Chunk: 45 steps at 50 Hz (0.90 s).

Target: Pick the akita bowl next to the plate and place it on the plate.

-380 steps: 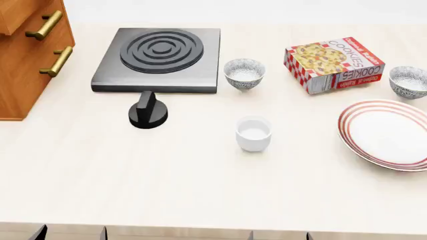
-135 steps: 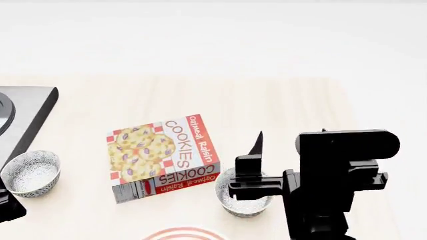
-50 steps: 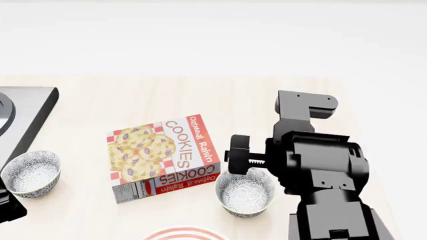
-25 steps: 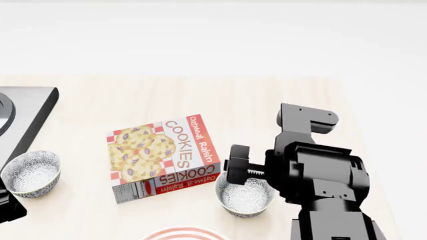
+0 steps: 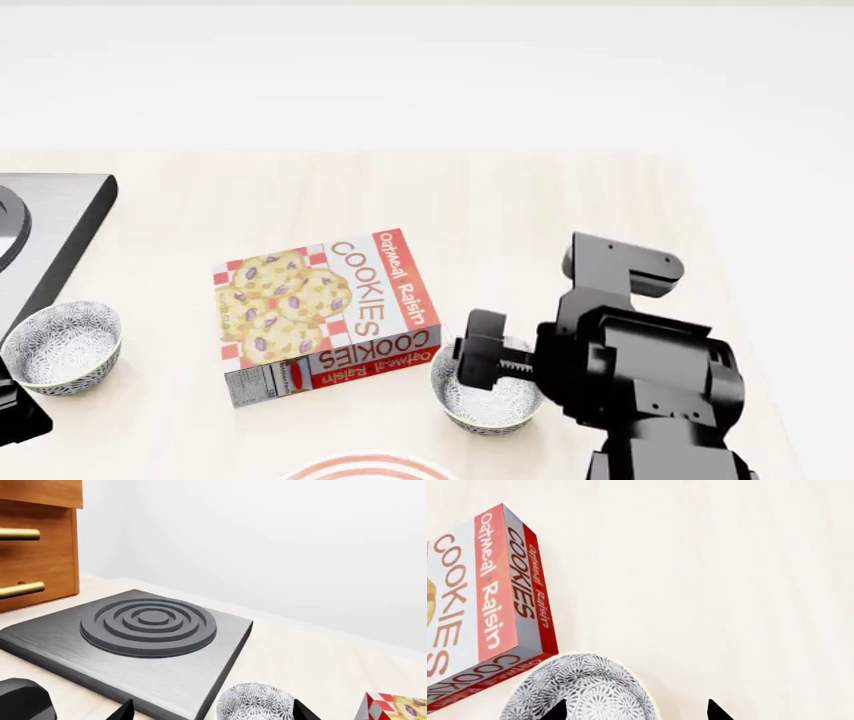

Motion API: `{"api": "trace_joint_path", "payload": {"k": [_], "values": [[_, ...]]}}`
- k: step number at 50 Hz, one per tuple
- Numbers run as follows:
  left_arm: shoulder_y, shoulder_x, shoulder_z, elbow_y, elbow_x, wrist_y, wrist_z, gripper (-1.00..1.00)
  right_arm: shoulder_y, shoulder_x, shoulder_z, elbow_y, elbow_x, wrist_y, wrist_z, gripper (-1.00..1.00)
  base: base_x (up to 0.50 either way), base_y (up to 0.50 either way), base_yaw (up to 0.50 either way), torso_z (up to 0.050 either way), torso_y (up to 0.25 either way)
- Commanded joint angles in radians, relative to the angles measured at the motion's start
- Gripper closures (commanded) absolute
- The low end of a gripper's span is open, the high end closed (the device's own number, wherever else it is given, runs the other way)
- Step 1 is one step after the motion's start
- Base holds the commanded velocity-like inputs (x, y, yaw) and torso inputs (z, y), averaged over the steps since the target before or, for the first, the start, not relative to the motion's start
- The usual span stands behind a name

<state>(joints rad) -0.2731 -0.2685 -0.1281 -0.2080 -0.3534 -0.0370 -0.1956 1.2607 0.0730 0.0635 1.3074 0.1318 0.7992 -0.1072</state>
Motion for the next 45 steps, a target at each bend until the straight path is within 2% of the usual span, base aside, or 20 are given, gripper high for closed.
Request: {"api": "trace_joint_path", "payload": {"k": [1, 45], "values": [[-0.003, -0.001, 0.003, -0.01, -0.001, 0.009, 0.0, -1.0, -0.015, 0.001, 0.04, 0.0, -0.039, 0.005, -0.009, -1.0, 0.0, 0.0, 0.0, 0.0, 0.0], [0.003, -0.01, 0.015, 0.005, -0.011, 0.003, -0.012, -1.0, -0.027, -0.009, 0.078, 0.001, -0.111, 0.055, -0.057, -1.0, 0.0, 0.0, 0.0, 0.0, 0.0]]}}
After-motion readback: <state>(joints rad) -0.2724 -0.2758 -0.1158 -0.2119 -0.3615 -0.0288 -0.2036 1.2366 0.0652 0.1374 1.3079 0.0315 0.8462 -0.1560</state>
